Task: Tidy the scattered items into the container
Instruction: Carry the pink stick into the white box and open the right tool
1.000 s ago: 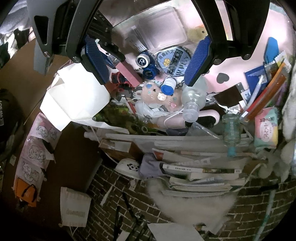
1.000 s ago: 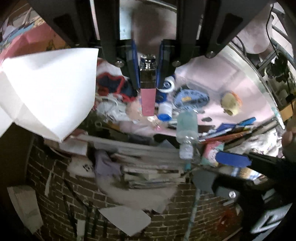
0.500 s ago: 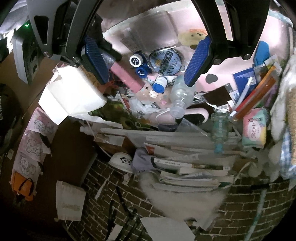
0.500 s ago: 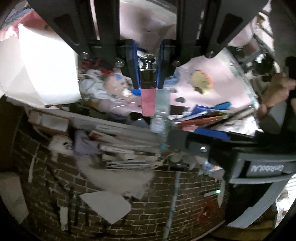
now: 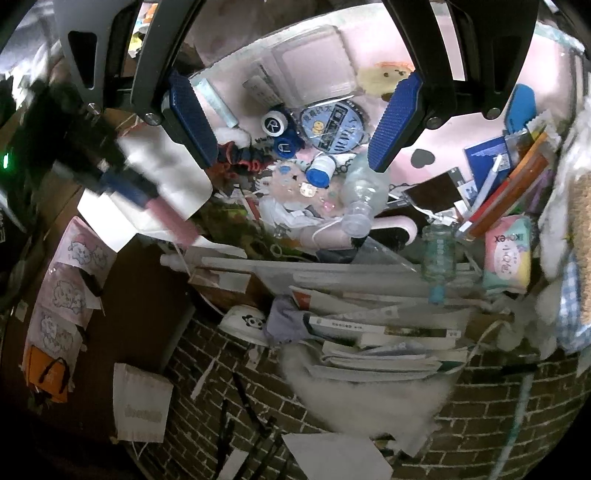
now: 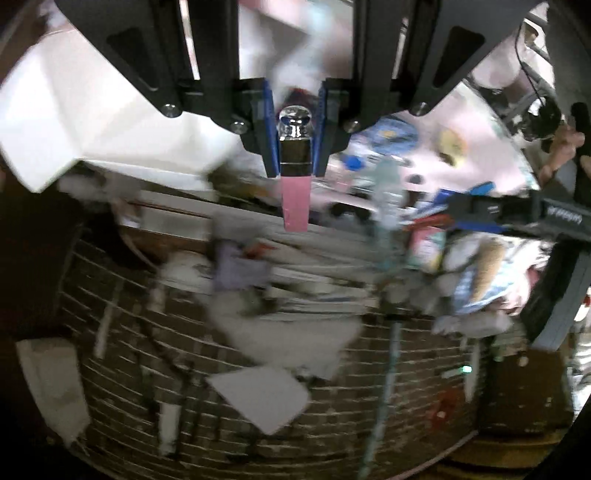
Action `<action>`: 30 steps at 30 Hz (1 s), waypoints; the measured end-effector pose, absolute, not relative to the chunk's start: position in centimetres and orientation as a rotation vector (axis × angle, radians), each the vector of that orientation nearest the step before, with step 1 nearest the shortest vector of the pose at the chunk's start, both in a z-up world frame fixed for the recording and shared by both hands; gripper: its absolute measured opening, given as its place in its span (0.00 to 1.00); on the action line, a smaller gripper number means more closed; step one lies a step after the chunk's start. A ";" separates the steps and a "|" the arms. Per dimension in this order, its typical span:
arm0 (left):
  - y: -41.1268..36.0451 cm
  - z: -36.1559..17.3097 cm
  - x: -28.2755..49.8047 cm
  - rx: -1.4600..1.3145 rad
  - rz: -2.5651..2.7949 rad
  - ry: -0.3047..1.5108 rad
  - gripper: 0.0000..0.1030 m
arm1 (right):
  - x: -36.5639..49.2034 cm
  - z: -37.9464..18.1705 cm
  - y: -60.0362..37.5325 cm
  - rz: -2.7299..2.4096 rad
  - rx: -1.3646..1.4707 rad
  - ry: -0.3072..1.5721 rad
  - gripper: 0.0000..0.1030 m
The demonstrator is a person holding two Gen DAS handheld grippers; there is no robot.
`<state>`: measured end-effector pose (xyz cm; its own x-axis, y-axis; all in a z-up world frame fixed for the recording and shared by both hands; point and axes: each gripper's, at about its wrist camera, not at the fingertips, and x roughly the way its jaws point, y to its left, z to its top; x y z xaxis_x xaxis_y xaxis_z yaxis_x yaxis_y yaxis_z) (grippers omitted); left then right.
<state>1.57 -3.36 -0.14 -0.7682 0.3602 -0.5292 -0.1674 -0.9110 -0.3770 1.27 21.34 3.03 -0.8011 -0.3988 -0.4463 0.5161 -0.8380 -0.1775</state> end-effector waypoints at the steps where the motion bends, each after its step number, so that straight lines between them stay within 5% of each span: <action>1: -3.2 -0.2 1.5 -0.894 2.672 -0.450 0.79 | 0.8 3.6 22.8 -2.585 0.573 0.404 0.15; 14: -1.5 -0.5 0.5 -0.927 2.642 -0.441 0.79 | -5.6 2.8 28.9 -2.483 1.067 0.683 0.15; 30: -2.3 -1.3 0.5 -0.936 2.679 -0.449 0.79 | -10.8 -0.9 29.9 -2.209 1.529 0.617 0.15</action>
